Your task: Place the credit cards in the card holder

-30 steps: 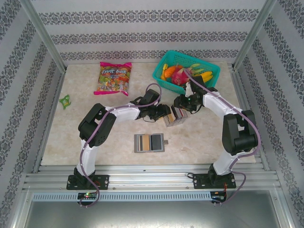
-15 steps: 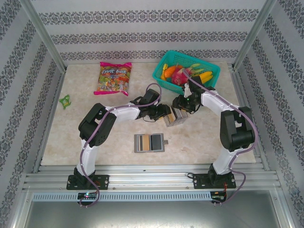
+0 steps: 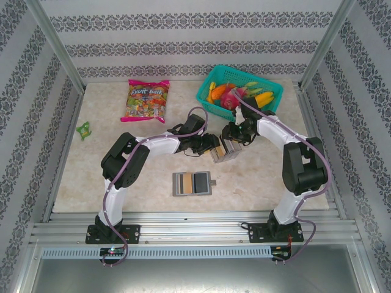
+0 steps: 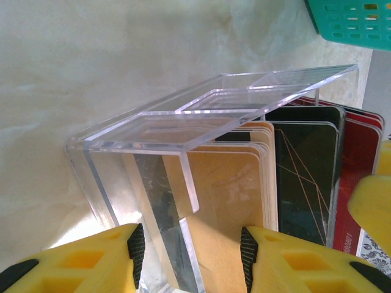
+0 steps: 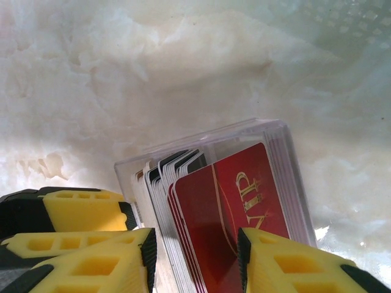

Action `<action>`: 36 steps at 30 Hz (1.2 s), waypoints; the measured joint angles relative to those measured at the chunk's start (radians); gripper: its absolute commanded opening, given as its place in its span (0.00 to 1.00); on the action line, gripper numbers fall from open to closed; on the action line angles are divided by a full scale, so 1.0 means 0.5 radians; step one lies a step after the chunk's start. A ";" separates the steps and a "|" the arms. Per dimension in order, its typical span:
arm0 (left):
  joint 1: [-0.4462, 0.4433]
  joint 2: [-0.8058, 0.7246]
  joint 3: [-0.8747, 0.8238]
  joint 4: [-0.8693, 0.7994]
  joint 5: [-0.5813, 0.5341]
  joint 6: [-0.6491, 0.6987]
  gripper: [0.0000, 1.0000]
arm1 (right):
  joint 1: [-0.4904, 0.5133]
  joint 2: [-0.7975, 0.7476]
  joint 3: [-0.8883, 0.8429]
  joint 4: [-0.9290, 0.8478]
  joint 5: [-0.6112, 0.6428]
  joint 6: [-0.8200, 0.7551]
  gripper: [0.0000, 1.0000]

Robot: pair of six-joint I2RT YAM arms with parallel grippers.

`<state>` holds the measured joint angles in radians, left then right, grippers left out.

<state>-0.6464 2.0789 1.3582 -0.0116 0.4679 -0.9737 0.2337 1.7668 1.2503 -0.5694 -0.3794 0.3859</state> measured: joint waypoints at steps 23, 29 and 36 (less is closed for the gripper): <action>-0.001 0.002 0.000 0.002 0.007 -0.008 0.49 | 0.112 0.041 0.076 -0.110 0.245 -0.086 0.50; -0.001 0.002 0.000 0.001 0.007 -0.008 0.48 | 0.145 0.076 0.106 -0.135 0.345 -0.095 0.51; -0.001 0.002 0.000 0.001 0.008 -0.008 0.49 | 0.156 0.085 0.131 -0.169 0.362 -0.101 0.45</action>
<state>-0.6468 2.0800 1.3582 -0.0113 0.4717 -0.9775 0.3119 1.8095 1.3159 -0.6540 -0.1986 0.3355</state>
